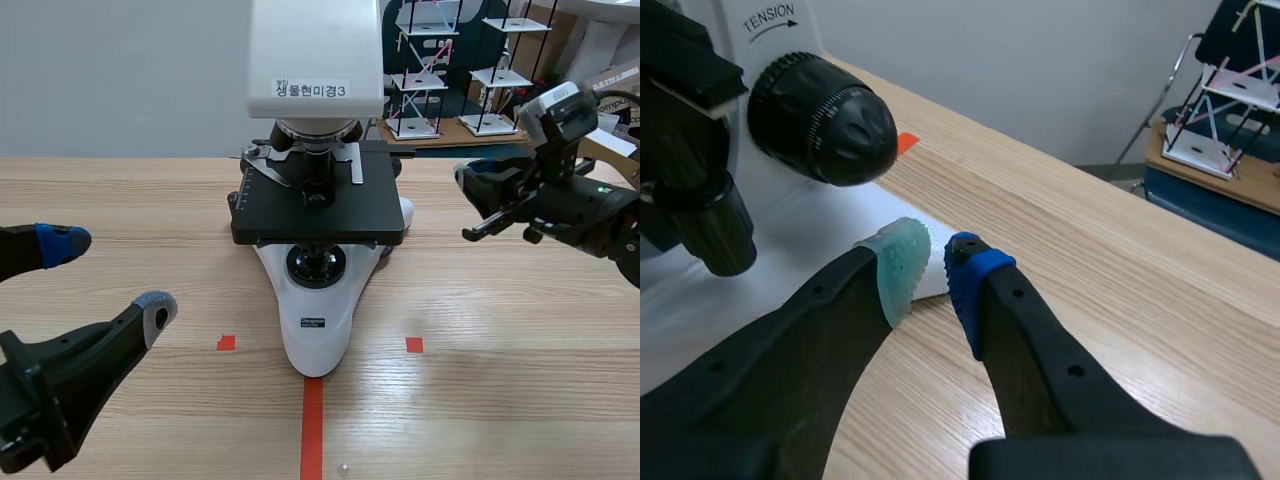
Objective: Return to the home posture
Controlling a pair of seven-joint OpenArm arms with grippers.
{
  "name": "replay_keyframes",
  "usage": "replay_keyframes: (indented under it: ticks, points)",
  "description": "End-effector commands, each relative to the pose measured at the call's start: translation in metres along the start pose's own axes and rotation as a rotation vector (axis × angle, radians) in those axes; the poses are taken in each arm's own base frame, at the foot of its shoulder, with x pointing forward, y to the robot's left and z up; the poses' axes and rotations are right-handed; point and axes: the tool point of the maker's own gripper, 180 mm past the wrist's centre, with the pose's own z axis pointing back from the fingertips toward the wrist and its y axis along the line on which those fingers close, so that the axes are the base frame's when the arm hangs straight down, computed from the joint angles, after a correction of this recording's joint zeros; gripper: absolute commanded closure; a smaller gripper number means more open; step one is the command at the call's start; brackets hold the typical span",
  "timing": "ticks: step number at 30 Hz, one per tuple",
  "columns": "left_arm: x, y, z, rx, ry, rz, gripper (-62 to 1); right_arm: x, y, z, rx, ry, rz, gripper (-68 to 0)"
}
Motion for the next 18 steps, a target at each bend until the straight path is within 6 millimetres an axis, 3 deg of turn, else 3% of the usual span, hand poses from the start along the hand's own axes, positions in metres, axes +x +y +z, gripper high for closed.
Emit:
replay_keyframes:
  ticks: [1,12,18]
  points:
    - [0.008,0.000,0.000,0.001,-0.029,0.001,-59.8,0.014,-0.011,0.007,-0.020,-0.038,0.018,-14.7]
    - [0.008,0.000,0.000,0.001,-0.029,0.001,-59.8,0.025,0.022,0.051,0.027,-0.070,0.024,-39.2]
    - [0.008,0.000,0.000,0.001,-0.029,0.001,-59.8,0.038,0.049,0.083,0.046,-0.093,0.014,-47.7]
